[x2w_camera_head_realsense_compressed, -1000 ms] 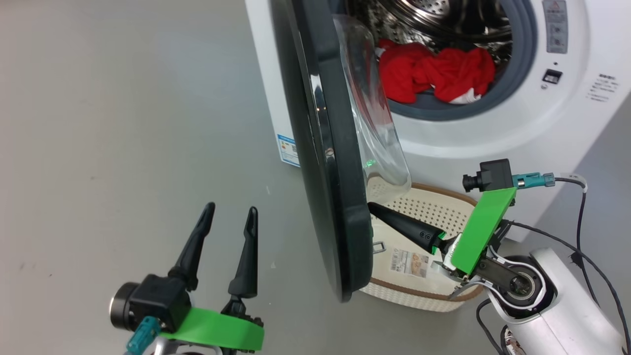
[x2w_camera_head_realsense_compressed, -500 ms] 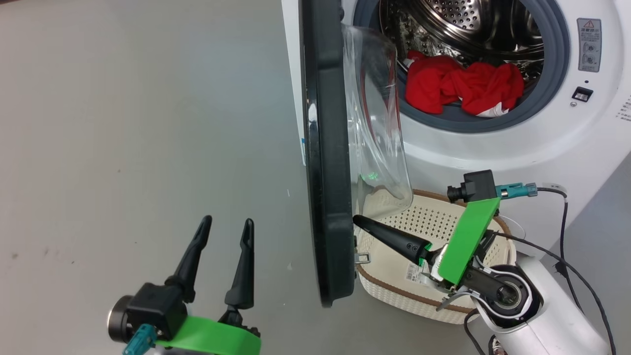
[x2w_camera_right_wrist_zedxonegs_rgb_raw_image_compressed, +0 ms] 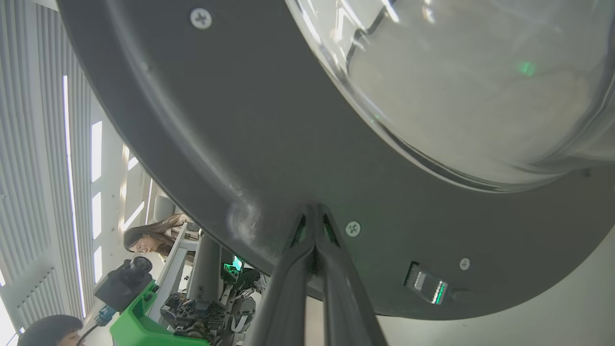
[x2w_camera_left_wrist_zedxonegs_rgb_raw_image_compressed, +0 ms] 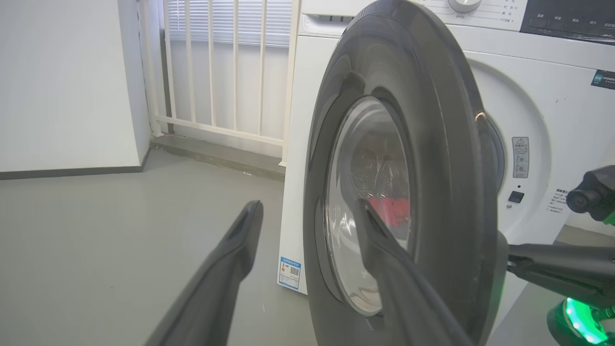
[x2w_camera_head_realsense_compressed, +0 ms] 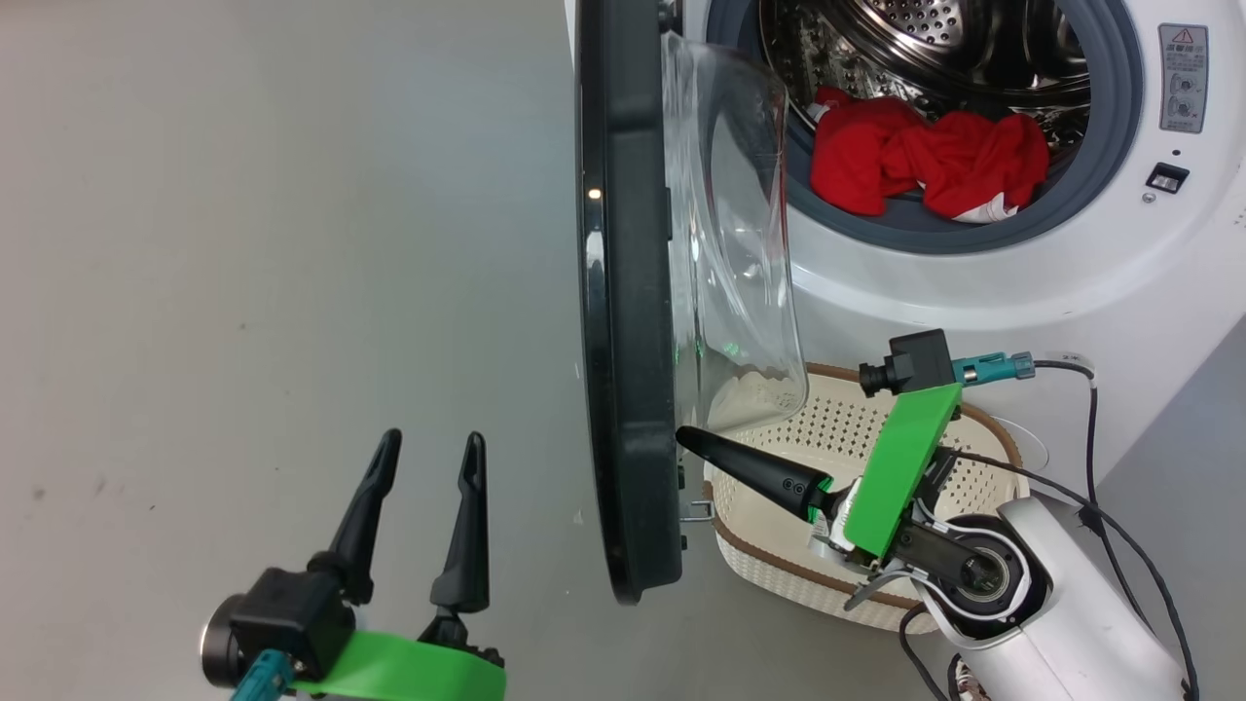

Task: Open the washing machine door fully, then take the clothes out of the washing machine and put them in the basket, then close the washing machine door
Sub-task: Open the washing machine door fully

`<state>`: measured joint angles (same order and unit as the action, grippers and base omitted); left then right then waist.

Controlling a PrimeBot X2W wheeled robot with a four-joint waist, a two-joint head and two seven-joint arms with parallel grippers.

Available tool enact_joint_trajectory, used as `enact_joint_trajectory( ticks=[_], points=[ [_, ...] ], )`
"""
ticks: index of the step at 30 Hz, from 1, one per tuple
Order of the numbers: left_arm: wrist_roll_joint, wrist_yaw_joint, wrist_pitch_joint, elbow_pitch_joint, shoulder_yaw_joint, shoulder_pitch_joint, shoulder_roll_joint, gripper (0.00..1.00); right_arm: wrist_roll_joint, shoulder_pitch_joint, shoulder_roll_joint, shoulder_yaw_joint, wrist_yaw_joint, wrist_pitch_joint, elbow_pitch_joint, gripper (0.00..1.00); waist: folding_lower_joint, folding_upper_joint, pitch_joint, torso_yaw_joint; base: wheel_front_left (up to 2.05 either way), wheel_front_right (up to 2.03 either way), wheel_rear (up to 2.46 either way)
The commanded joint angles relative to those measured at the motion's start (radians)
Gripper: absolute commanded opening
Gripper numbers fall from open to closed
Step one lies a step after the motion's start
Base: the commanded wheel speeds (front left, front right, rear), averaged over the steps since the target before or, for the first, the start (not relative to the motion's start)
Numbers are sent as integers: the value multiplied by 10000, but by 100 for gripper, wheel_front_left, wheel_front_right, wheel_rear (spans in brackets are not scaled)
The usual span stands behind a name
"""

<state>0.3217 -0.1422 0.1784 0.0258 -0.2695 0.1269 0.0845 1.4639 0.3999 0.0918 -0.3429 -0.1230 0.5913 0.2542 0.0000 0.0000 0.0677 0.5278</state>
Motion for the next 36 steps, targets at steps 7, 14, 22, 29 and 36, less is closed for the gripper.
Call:
enact_joint_trajectory(
  ticks=[7, 14, 22, 29, 36],
  points=[
    [153, -94, 17, 279, 287, 32, 152, 100, -198, 423, -239, -302, -77, -91, -306, 0, 0, 0, -6, -11, 0, 0, 0],
    [341, 43, 74, 179, 183, 48, 121, 100, -574, 279, -130, -328, -77, -471, -533, 0, 0, 0, -31, -45, 0, 0, 0],
    [377, 118, 126, -2, 69, 120, 151, 100, -2084, -25, 415, -550, -77, -1784, -1297, 75, 0, 0, -92, -97, 0, 0, 0],
    [472, 95, 323, -62, 180, 175, 143, 100, -4831, -160, 897, -655, -77, -4673, -1249, 100, 0, 0, -190, -150, 0, 0, 0],
    [365, 79, 589, 7, 269, 142, 188, 100, -8866, -253, 620, -16, -77, -7279, -135, 100, 0, 0, -263, -257, 0, 0, 0]
  ],
)
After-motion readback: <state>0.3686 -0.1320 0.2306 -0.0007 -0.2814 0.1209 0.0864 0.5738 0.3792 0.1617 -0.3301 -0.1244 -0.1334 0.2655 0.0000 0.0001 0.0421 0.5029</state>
